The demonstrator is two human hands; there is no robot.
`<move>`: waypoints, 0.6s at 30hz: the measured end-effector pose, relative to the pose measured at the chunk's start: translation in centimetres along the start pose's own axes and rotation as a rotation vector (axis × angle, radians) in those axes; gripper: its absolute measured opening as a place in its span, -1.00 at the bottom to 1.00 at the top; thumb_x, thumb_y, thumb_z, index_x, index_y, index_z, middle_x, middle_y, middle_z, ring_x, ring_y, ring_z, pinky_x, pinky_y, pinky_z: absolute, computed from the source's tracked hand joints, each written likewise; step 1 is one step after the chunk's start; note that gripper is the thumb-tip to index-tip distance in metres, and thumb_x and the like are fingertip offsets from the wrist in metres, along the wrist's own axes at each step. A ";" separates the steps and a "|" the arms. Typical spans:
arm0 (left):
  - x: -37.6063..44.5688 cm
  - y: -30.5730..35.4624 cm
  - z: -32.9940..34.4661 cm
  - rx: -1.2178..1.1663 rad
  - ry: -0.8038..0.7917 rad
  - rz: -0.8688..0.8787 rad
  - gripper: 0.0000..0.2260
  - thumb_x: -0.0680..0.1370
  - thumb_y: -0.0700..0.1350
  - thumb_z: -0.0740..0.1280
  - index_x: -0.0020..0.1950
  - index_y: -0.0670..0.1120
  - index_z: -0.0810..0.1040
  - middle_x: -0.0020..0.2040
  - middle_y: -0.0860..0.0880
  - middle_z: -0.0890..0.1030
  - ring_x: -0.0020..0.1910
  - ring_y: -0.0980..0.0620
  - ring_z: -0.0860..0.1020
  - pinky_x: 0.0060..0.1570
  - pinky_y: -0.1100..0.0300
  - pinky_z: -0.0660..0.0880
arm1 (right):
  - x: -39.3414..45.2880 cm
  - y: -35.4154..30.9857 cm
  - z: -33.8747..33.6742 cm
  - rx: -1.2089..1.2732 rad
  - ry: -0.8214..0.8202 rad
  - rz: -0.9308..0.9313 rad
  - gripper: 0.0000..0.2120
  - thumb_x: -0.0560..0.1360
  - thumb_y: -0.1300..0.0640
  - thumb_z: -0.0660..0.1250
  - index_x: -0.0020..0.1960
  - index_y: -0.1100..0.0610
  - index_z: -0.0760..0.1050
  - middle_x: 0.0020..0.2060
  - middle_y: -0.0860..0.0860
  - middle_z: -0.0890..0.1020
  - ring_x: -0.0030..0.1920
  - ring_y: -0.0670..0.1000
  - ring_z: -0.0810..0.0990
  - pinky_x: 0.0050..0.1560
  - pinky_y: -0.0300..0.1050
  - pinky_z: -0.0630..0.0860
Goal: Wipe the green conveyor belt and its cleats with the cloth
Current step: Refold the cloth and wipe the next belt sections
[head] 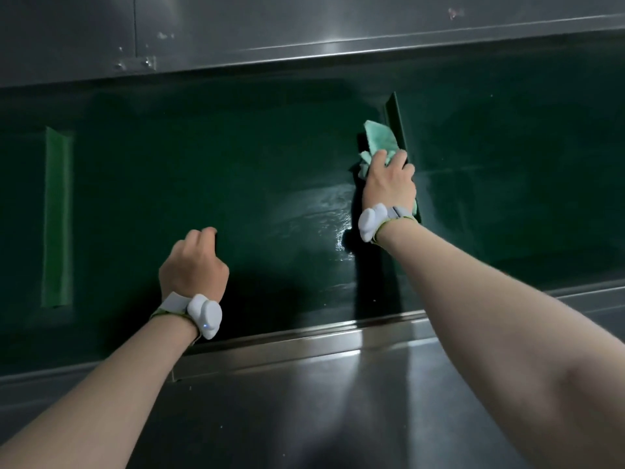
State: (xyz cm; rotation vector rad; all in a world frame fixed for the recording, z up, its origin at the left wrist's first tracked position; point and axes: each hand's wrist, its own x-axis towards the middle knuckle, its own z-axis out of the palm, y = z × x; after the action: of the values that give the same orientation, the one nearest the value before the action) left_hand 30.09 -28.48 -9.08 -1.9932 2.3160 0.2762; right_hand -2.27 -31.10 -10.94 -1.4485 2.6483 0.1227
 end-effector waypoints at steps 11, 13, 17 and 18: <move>2.9 0.1 -1.0 0.119 -0.025 0.106 -0.50 0.49 -0.28 0.35 0.45 -0.13 0.52 -0.07 -0.16 0.49 -0.28 -0.13 0.39 -0.36 0.06 0.32 | -14.4 4.0 2.5 0.054 -0.019 -0.107 -0.38 0.31 0.42 0.39 0.38 0.26 0.43 0.12 0.32 0.48 -0.12 0.29 0.50 -0.30 0.12 0.59; 3.8 -0.5 -0.7 0.115 0.007 0.132 -0.51 0.49 -0.27 0.35 0.44 -0.17 0.51 -0.02 -0.19 0.49 -0.21 -0.18 0.41 -0.31 0.00 0.35 | -11.1 3.0 2.1 0.051 0.006 -0.084 -0.41 0.34 0.41 0.36 0.37 0.26 0.42 0.11 0.31 0.48 -0.11 0.29 0.51 -0.31 0.08 0.58; 6.1 -1.6 0.0 0.097 0.041 0.099 -0.53 0.55 -0.17 0.31 0.47 -0.20 0.42 0.34 -0.28 0.47 0.20 -0.31 0.48 0.00 -0.19 0.47 | -0.6 -0.1 0.8 0.017 0.038 -0.016 -0.55 0.50 0.34 0.19 0.39 0.25 0.36 0.16 0.28 0.45 0.02 0.29 0.50 -0.16 0.10 0.54; 6.7 -2.0 0.2 0.083 0.045 0.081 -0.54 0.57 -0.15 0.28 0.47 -0.20 0.41 0.40 -0.29 0.44 0.29 -0.31 0.45 0.08 -0.21 0.47 | 2.6 -1.0 0.6 0.012 0.048 -0.007 -0.58 0.53 0.33 0.16 0.39 0.25 0.34 0.19 0.29 0.44 0.07 0.30 0.49 -0.09 0.10 0.53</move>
State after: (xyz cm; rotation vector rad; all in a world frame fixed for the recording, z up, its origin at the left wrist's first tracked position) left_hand 30.98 -35.27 -10.57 -1.8902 2.3966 0.1381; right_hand -2.75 -33.75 -11.88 -1.4747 2.6772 0.0714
